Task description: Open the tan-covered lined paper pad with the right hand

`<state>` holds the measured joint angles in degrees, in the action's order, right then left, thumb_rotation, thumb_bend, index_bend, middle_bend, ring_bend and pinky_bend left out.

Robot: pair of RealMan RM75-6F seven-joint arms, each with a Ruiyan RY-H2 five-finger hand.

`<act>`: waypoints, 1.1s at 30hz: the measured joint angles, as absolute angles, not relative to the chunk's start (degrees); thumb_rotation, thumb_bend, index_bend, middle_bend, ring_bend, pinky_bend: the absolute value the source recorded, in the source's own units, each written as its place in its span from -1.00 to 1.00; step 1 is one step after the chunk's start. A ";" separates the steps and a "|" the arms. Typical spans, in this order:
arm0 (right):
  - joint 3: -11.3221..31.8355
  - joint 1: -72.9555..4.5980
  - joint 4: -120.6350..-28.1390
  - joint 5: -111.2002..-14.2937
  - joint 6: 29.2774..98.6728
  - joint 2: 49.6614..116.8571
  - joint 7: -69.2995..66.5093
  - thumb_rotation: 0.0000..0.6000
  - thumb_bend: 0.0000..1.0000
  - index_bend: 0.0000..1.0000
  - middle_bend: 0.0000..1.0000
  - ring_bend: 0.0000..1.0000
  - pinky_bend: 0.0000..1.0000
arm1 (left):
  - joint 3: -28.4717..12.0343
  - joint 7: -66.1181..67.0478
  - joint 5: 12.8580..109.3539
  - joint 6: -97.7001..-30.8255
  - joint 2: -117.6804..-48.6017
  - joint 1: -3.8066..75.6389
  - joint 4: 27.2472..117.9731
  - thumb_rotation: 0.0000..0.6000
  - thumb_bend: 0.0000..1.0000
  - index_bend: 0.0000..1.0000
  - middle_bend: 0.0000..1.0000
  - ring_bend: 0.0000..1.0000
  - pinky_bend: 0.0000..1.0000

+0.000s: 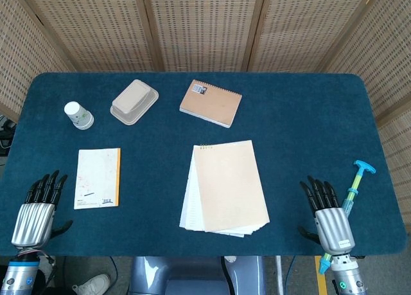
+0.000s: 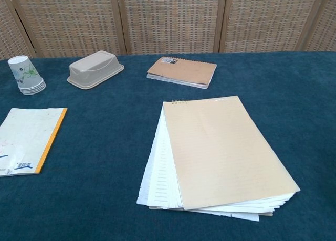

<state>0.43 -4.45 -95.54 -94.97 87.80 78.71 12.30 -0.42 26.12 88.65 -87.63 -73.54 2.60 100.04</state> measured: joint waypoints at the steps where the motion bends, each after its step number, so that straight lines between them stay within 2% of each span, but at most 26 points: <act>1: 0.37 -4.45 -95.54 -95.03 87.79 78.72 12.29 1.00 -0.69 -1.00 -1.00 -1.00 -1.00 | -0.40 26.22 88.60 -87.56 -73.54 2.62 100.05 1.00 -0.84 -1.00 -1.00 -1.00 -0.82; 9: -0.76 -4.35 -96.41 -95.81 87.34 78.21 10.84 1.00 -0.69 -0.99 -1.00 -1.00 -1.00 | 0.01 26.95 89.32 -87.57 -73.73 2.65 100.19 1.00 -0.84 -1.00 -1.00 -1.00 -0.82; 16: -2.58 -4.76 -98.24 -97.81 85.87 78.26 9.24 1.00 -0.55 -0.95 -1.00 -1.00 -1.00 | -0.14 26.18 89.45 -87.74 -73.35 2.69 100.30 1.00 -0.83 -1.00 -1.00 -1.00 -0.82; 22: -3.35 -5.49 -97.93 -97.85 82.73 82.20 12.21 1.00 -0.30 -0.95 -1.00 -1.00 -1.00 | -0.12 25.74 89.49 -87.73 -72.89 2.71 100.49 1.00 -0.83 -1.00 -1.00 -1.00 -0.82; 33: -3.59 -6.59 -94.93 -94.55 77.54 89.66 16.40 1.00 -0.26 -0.95 -1.00 -1.00 -1.00 | -0.32 24.99 89.47 -88.06 -72.48 2.63 100.77 1.00 -0.83 -1.00 -1.00 -1.00 -0.82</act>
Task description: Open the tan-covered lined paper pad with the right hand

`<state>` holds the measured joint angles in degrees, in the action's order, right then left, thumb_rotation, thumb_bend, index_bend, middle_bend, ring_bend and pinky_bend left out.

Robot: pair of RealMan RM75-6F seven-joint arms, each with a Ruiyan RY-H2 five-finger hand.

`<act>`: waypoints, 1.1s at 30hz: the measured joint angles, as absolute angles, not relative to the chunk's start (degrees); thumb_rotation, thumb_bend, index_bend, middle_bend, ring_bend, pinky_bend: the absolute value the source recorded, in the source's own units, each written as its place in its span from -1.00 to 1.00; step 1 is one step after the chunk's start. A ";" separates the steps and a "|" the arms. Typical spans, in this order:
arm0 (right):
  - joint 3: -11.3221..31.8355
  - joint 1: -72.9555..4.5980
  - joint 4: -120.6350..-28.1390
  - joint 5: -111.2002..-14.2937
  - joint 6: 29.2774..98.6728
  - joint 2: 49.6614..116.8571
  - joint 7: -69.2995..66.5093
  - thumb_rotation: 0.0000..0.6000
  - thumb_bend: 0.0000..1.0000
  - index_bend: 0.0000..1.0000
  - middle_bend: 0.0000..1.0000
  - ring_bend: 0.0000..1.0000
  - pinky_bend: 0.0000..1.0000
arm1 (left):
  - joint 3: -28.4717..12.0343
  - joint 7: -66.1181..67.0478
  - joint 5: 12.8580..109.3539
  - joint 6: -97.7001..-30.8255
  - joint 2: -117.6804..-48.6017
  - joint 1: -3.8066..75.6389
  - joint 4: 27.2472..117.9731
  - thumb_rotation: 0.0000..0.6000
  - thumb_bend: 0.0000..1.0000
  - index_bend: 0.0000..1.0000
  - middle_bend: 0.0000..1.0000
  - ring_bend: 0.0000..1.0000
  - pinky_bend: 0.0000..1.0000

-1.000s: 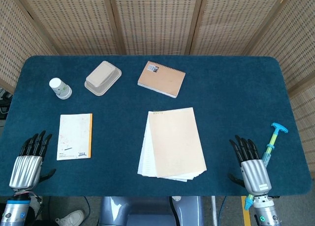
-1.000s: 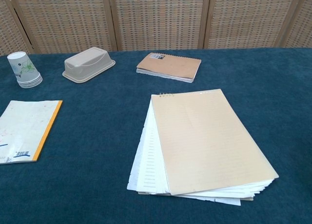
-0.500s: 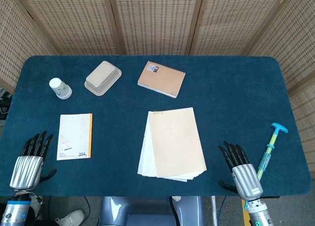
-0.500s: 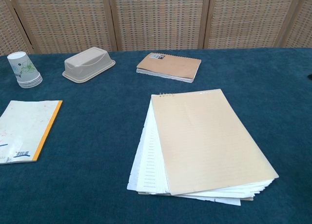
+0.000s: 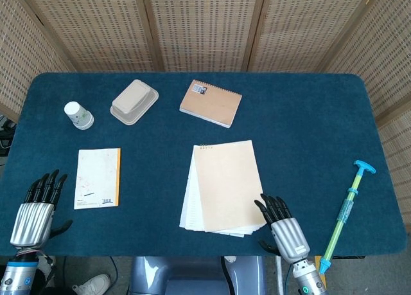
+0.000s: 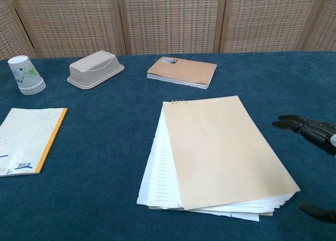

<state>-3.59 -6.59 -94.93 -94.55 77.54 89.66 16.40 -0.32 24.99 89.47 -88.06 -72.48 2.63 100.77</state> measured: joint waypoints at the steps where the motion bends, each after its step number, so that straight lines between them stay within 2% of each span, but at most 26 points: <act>1: -3.66 -6.60 -94.77 -94.46 77.42 89.86 16.49 1.00 -0.26 -0.95 -1.00 -1.00 -1.00 | -0.33 24.95 89.47 -88.08 -72.45 2.62 100.75 1.00 -0.83 -1.00 -1.00 -1.00 -0.82; 33: -0.55 -10.01 -89.29 -85.02 70.32 99.33 21.41 1.00 -0.26 -0.95 -1.00 -1.00 -1.00 | -0.42 24.76 89.48 -88.20 -72.43 2.59 100.75 1.00 -0.83 -1.00 -1.00 -1.00 -0.82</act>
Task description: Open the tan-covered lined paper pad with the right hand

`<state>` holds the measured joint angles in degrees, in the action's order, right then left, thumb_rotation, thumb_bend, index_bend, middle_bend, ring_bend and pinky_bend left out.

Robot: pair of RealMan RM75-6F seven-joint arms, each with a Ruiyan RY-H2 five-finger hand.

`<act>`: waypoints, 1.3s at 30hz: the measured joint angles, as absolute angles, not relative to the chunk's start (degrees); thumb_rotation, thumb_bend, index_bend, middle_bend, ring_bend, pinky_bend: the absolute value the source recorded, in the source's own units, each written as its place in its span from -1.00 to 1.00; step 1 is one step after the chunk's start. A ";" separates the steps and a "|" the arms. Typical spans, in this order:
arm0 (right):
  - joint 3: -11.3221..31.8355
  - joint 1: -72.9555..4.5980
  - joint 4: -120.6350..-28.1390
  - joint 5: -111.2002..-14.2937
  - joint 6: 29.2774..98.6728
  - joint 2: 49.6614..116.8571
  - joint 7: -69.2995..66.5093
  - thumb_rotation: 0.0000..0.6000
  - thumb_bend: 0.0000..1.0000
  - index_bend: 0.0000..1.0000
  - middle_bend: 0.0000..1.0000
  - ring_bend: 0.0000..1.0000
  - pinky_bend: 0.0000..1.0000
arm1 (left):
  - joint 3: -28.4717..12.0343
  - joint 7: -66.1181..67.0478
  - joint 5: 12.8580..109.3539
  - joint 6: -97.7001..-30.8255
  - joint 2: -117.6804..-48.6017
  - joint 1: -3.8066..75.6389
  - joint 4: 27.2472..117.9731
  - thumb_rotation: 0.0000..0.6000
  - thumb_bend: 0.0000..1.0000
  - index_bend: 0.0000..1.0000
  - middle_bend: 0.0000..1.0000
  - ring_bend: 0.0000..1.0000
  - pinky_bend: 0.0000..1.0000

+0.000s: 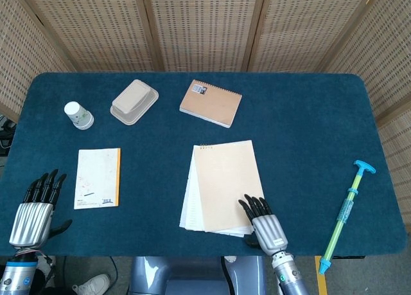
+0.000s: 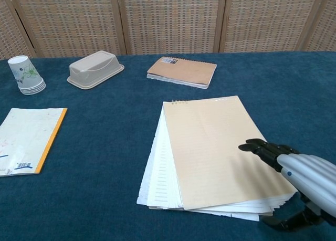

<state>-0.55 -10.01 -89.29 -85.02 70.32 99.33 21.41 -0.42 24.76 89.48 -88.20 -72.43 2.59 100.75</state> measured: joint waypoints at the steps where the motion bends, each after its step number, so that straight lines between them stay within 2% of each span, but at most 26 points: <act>1: -0.50 -10.12 -89.09 -84.83 70.21 99.46 21.41 1.00 -0.26 -0.95 -1.00 -1.00 -1.00 | -0.41 24.77 89.54 -88.24 -72.46 2.58 100.73 1.00 -0.83 -1.00 -1.00 -1.00 -0.82; 33: 1.00 -12.98 -84.60 -81.64 68.95 103.52 20.78 1.00 -0.24 -0.95 -1.00 -1.00 -1.00 | -0.31 23.99 90.38 -88.87 -72.31 2.36 101.12 1.00 -0.82 -1.00 -1.00 -1.00 -0.82; 35: 1.19 -13.22 -83.80 -81.68 69.03 104.04 20.53 1.00 -0.18 -0.95 -1.00 -1.00 -1.00 | -0.29 23.84 90.63 -89.05 -72.38 2.32 101.02 1.00 -0.82 -1.00 -1.00 -1.00 -0.82; 39: 1.66 -13.73 -81.70 -82.38 69.62 105.14 19.82 1.00 0.13 -0.92 -1.00 -1.00 -1.00 | -0.30 23.68 90.83 -89.16 -72.44 2.31 101.00 1.00 -0.82 -1.00 -1.00 -1.00 -0.82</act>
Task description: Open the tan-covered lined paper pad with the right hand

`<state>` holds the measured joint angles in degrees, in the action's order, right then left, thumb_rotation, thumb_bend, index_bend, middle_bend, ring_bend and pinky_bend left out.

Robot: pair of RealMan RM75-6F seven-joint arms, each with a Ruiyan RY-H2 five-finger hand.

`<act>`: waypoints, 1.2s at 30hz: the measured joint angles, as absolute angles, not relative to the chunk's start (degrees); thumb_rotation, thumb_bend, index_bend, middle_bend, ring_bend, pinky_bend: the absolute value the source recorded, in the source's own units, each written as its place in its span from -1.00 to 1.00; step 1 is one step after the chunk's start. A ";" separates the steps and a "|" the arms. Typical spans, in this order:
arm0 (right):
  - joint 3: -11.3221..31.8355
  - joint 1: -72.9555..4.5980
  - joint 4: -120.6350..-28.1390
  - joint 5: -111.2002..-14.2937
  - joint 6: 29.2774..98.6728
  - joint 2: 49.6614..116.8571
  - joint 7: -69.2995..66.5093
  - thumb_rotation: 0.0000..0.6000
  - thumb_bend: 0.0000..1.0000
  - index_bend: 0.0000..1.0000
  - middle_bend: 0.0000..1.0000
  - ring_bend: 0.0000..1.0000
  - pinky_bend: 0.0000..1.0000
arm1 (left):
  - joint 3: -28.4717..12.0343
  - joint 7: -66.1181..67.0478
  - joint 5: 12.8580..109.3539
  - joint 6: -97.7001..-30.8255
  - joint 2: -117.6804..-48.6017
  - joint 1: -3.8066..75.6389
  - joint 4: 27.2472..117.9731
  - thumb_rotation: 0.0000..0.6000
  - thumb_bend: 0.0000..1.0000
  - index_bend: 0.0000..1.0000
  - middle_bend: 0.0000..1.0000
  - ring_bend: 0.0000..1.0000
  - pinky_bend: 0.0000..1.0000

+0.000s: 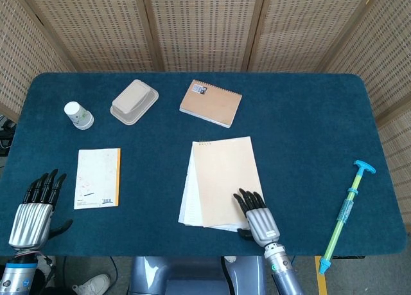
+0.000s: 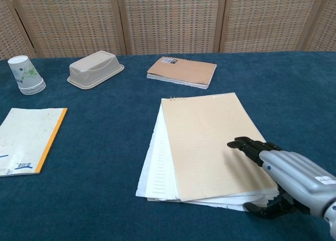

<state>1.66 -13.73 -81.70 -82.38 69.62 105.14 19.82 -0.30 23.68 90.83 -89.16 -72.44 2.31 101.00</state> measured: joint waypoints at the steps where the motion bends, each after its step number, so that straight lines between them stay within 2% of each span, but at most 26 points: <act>1: 1.81 -13.88 -81.07 -82.61 69.80 105.44 19.52 1.00 0.18 -0.91 -1.00 -1.00 -1.00 | -0.29 23.63 90.88 -89.16 -72.48 2.31 100.97 1.00 -0.82 -1.00 -1.00 -1.00 -0.82; 5: 2.88 -14.76 -78.48 -82.99 70.19 106.89 18.12 1.00 0.26 -0.90 -1.00 -1.00 -1.00 | -0.24 23.70 90.93 -89.09 -72.55 2.32 100.92 1.00 -0.81 -1.00 -1.00 -1.00 -0.82; 25: 7.30 -19.13 -73.98 -78.61 66.51 110.46 18.54 1.00 0.24 -0.88 -1.00 -1.00 -1.00 | -0.20 23.32 91.06 -88.96 -72.43 2.31 101.07 1.00 -0.81 -1.00 -1.00 -1.00 -0.82; 36: 12.65 -23.65 -71.01 -79.42 68.31 113.71 16.45 1.00 0.34 -0.88 -1.00 -1.00 -1.00 | -0.24 22.83 91.16 -88.85 -72.49 2.41 100.97 1.00 -0.81 -1.00 -1.00 -1.00 -0.82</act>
<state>12.65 -23.65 -71.01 -79.42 68.31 113.71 16.45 -0.24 22.83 91.16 -88.85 -72.49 2.41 100.97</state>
